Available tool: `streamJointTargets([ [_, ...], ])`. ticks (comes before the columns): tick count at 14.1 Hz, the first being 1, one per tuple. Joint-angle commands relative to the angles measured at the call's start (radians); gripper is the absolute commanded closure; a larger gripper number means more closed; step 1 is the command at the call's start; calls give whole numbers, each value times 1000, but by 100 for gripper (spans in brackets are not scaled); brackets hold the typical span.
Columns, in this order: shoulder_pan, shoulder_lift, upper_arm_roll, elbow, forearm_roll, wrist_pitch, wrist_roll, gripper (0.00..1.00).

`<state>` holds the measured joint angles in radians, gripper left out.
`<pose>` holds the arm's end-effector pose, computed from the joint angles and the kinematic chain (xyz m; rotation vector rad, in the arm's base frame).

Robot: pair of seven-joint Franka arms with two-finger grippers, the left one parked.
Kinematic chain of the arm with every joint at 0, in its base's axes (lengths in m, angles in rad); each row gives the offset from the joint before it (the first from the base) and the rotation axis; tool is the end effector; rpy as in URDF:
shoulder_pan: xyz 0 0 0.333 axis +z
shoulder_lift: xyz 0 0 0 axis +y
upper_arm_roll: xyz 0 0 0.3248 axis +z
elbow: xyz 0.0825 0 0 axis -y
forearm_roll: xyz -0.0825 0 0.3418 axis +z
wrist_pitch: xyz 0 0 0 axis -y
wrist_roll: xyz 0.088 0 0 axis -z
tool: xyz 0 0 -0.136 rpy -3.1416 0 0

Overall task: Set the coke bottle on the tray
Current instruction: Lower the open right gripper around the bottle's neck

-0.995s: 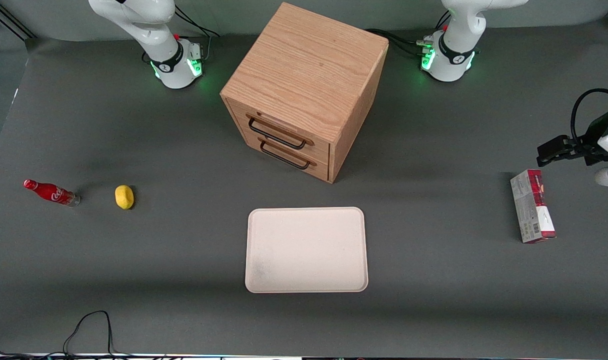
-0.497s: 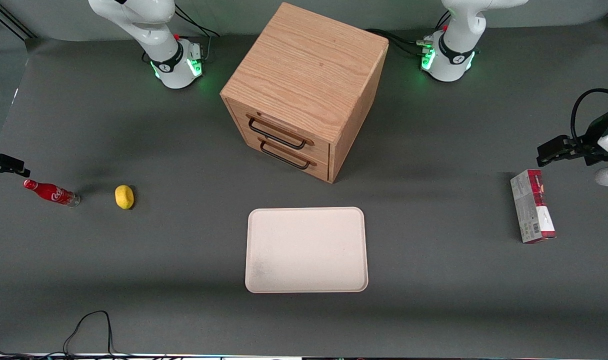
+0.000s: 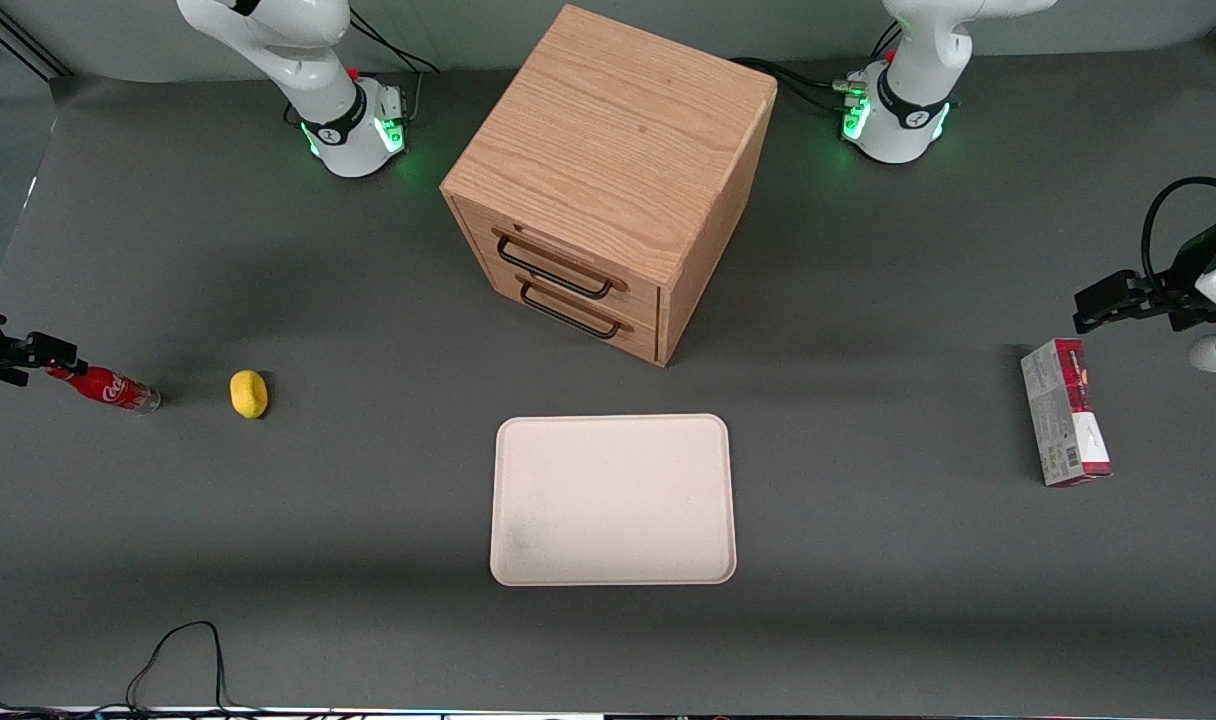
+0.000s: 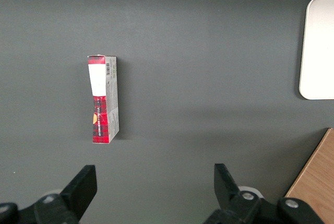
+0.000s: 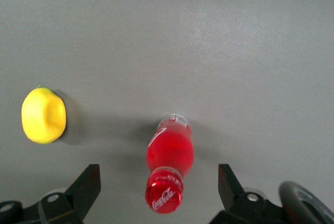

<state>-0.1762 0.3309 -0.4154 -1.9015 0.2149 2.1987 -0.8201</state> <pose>0.5022 -0.3061 0.3444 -3.1039 -0.1892 -0.0432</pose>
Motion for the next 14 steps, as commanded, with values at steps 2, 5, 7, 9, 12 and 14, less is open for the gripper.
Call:
streamJointTargets([
  [2, 1, 16, -5, 1, 34, 24, -40, 0],
  [5, 3, 11, -6, -8, 32, 24, -43, 0],
  [7, 4, -10, -13, -48, 32, 48, -56, 0],
  [9, 4, -29, -14, -94, 32, 93, -82, 0],
  [12, 4, -27, -14, -93, 32, 96, -82, 0],
  [14, 4, -29, -14, -93, 32, 93, -82, 0],
])
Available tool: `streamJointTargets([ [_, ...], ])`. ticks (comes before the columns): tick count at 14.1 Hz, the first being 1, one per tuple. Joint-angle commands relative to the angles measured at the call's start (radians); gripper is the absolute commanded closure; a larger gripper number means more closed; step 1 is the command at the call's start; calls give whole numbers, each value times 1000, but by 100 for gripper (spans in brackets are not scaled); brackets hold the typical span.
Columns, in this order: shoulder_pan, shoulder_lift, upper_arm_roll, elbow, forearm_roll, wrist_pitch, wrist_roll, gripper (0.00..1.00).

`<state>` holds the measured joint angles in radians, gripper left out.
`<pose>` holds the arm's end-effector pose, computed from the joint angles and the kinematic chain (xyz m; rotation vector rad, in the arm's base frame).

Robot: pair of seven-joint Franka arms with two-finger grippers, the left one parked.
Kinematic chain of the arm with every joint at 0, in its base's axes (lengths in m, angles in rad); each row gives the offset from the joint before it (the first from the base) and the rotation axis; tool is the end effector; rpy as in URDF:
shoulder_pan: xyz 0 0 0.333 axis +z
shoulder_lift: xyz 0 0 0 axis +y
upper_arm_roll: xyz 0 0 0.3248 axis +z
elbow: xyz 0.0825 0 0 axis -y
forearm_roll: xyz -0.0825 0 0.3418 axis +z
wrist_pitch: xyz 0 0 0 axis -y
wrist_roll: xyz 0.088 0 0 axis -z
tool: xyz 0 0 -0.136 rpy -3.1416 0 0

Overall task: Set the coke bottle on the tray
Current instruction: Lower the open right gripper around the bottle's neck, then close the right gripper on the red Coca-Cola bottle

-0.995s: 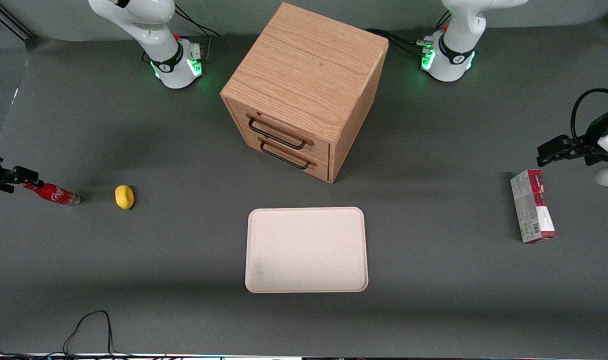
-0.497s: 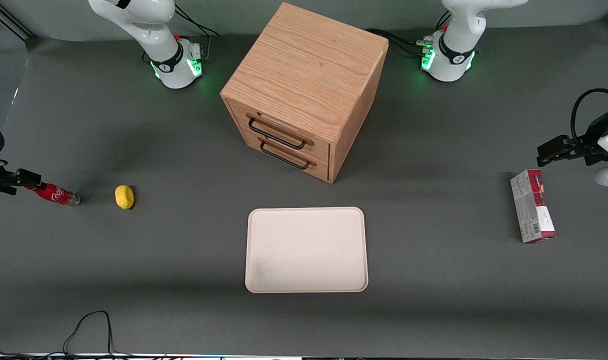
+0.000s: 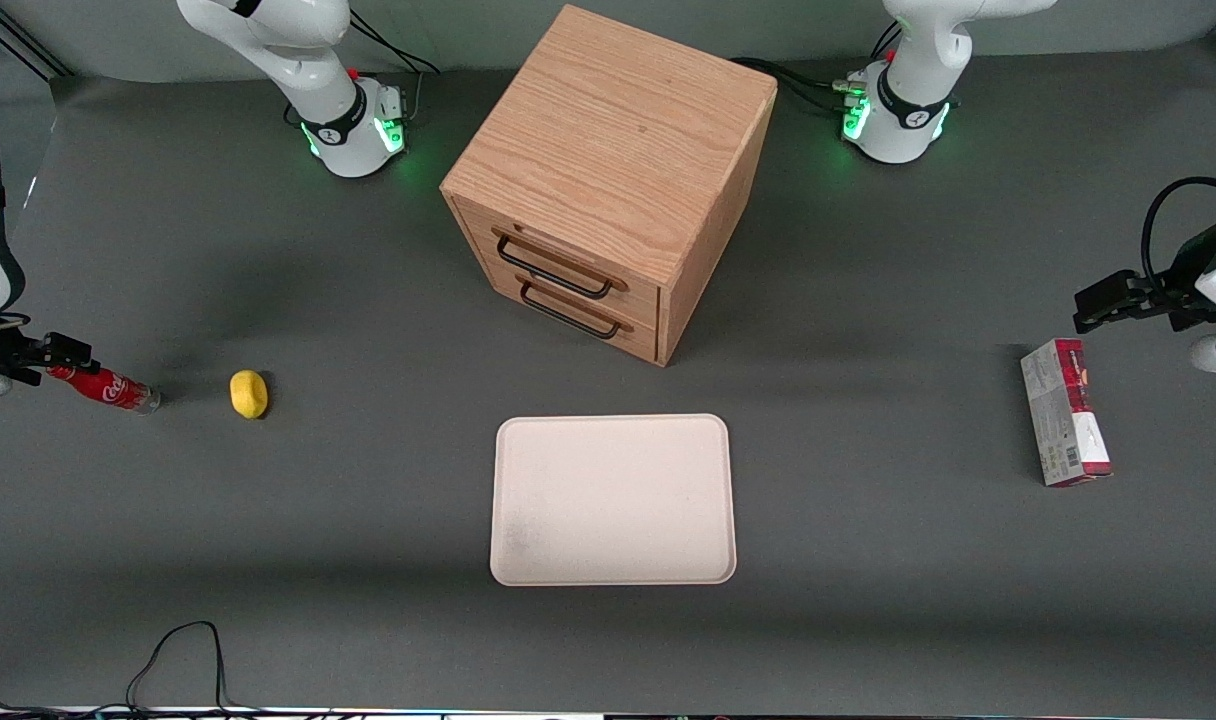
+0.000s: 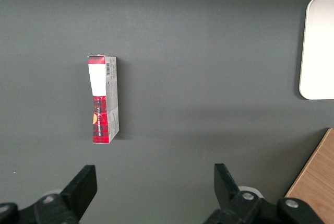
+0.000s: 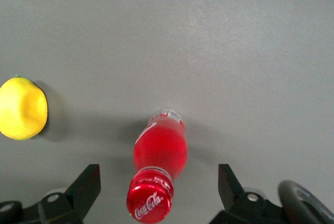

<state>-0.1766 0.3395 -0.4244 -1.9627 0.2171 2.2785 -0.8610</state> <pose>0.4912 -0.3111 0.3227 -3.1217 -0.2214 -0.0453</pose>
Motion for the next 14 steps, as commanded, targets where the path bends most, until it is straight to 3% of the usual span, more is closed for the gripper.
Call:
streamJointTargets([
  [1, 5, -37, -5, -31, 30, 13, -43, 7],
  [3, 6, -37, -5, -30, 30, 10, -43, 48],
  [6, 11, -37, -5, -28, 30, 7, -47, 79],
  [10, 11, -37, -5, -28, 30, 6, -49, 97],
  [14, 17, -40, -2, 52, 27, -69, -39, 100],
])
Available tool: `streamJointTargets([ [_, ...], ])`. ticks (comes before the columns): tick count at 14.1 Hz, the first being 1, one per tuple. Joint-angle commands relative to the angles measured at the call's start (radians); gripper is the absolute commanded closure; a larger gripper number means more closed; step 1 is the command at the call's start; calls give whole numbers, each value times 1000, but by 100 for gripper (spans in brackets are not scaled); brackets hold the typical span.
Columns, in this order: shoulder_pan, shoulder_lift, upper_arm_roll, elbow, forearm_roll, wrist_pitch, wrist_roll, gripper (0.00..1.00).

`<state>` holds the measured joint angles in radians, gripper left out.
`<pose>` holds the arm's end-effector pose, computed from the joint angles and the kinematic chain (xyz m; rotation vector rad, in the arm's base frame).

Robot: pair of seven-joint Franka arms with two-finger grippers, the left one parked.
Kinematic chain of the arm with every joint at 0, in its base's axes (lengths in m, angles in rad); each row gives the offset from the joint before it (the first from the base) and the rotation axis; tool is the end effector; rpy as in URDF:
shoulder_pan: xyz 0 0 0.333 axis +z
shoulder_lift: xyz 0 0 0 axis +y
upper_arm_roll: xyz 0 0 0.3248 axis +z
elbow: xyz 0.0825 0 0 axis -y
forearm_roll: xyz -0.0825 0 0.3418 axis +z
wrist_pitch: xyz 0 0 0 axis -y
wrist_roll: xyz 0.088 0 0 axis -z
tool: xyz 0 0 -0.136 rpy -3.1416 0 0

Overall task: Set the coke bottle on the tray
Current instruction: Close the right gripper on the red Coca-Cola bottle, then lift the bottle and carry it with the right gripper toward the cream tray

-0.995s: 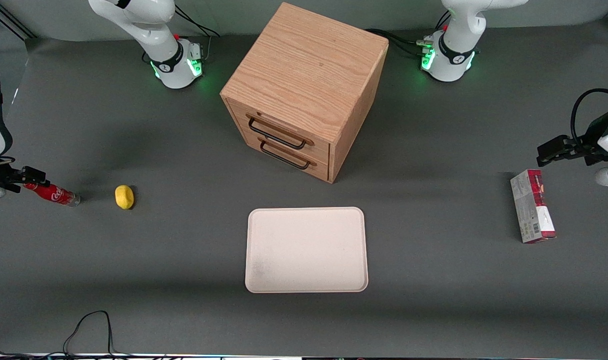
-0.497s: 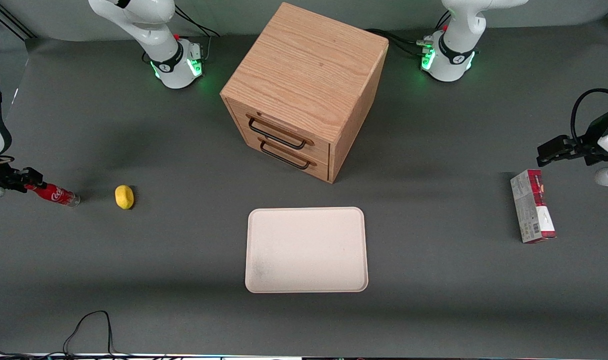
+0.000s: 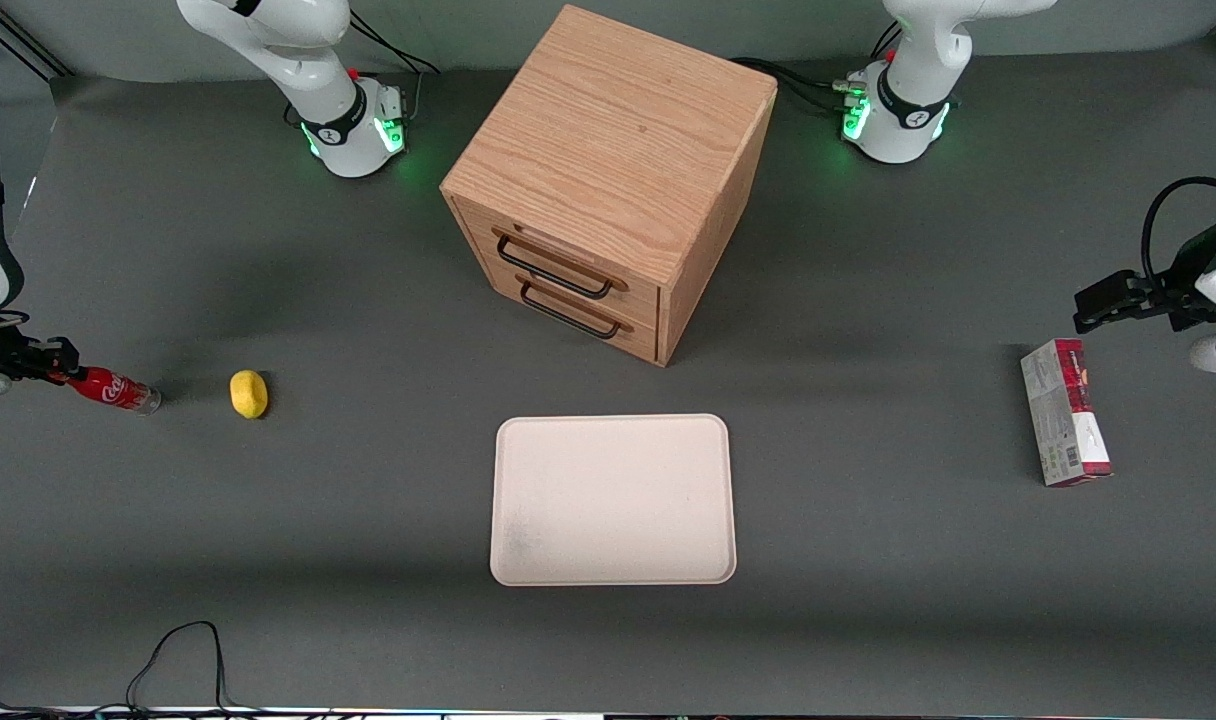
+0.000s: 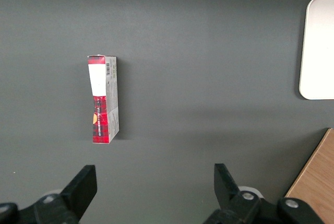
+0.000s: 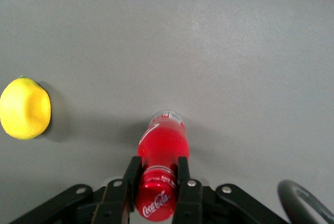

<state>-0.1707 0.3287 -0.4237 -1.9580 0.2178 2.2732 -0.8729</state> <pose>0.4941 -0.3079 0.3299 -3.1204 -0.2510 -0.0624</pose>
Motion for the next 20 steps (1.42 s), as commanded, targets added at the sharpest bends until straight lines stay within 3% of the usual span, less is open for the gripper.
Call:
streamJointTargets([
  [1, 11, -27, -3, 136, 17, -157, -24, 100],
  [7, 20, -16, 3, 639, -50, -660, 18, 100],
  [10, 16, -16, 2, 815, -69, -831, 18, 100],
  [14, 48, -4, 11, 884, -69, -885, 77, 100],
  [20, 328, 41, 13, 967, -71, -885, 300, 100],
])
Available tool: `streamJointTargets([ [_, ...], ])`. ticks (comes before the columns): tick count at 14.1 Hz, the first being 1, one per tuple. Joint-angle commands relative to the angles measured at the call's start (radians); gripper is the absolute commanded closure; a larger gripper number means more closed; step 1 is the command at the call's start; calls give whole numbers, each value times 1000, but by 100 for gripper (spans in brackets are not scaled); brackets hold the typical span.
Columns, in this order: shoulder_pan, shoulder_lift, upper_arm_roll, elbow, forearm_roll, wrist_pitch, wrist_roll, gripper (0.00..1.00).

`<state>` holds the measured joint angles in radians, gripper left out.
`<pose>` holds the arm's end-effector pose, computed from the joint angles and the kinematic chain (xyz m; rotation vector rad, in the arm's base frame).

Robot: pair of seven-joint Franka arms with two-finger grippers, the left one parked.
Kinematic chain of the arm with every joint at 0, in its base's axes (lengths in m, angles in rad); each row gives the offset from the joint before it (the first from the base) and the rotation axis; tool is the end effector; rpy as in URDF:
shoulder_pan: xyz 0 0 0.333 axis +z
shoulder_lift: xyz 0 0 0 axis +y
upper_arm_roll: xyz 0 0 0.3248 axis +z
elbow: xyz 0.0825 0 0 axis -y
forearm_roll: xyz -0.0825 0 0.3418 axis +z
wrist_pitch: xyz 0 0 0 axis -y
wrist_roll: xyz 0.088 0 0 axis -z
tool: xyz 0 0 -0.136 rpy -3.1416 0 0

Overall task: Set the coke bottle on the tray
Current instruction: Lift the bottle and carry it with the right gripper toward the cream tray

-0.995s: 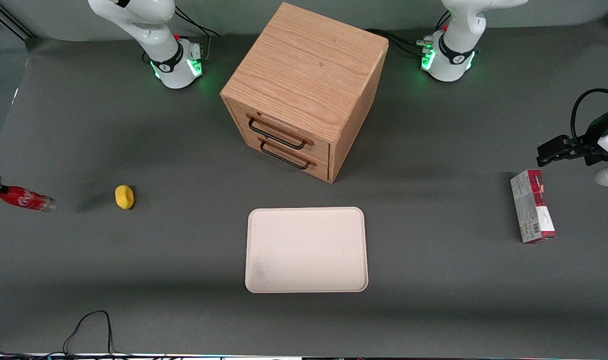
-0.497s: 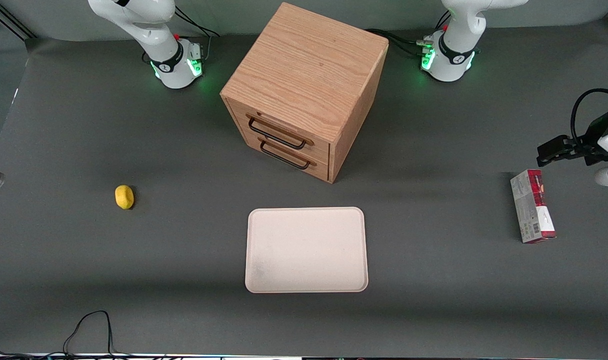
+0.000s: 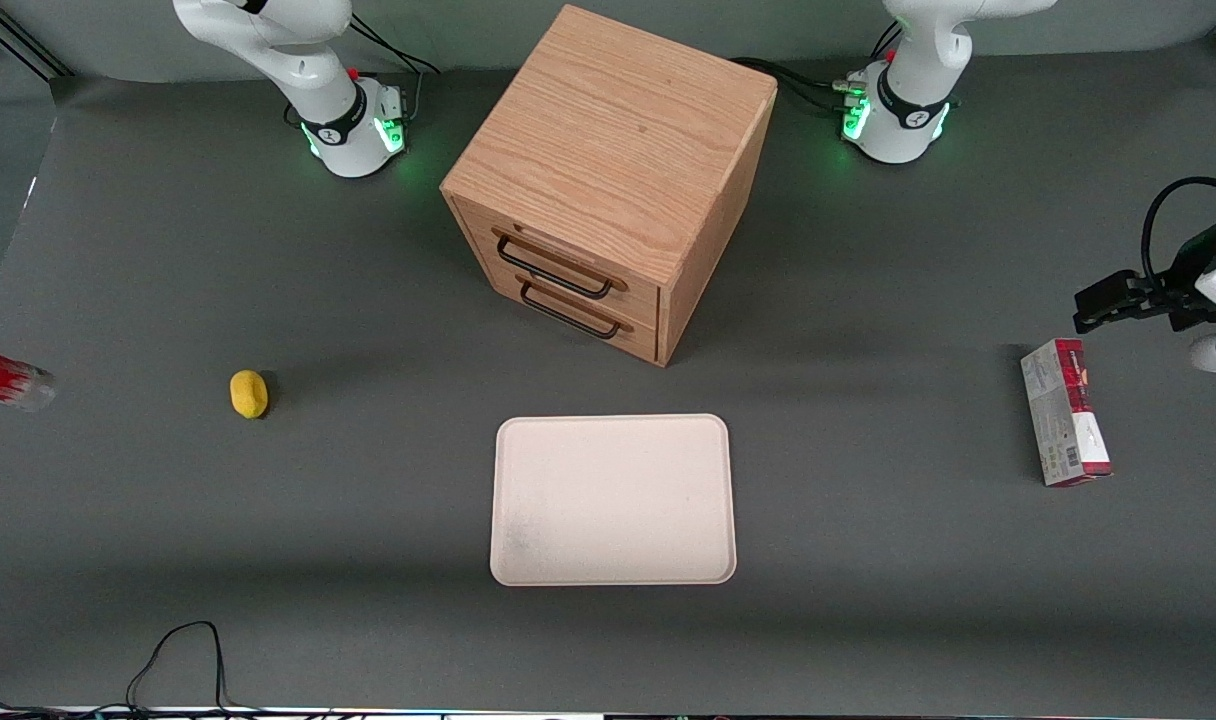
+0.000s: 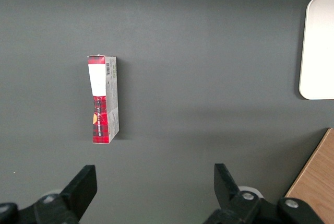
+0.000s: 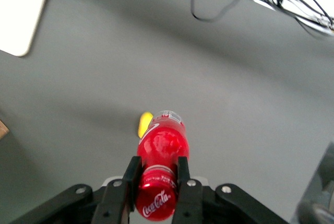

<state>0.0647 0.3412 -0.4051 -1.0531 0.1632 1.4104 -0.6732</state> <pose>0.5808 -0.1249 0.6296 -3.0765 -0.6012 -0.0758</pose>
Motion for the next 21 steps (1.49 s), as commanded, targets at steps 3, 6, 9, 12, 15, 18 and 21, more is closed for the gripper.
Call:
streamJointTargets([
  [3, 255, 86, -6, 117, -16, 1, 239, 100],
  [6, 370, 177, 14, 203, -16, 19, 363, 100],
  [9, 435, 223, 89, 216, -16, 103, 509, 100],
  [12, 438, 306, 150, 286, -16, 165, 537, 100],
  [15, 495, 354, 152, 304, -18, 211, 590, 100],
  [18, 533, 372, 152, 304, -18, 228, 593, 100],
  [21, 549, 390, 152, 301, -18, 229, 592, 100],
])
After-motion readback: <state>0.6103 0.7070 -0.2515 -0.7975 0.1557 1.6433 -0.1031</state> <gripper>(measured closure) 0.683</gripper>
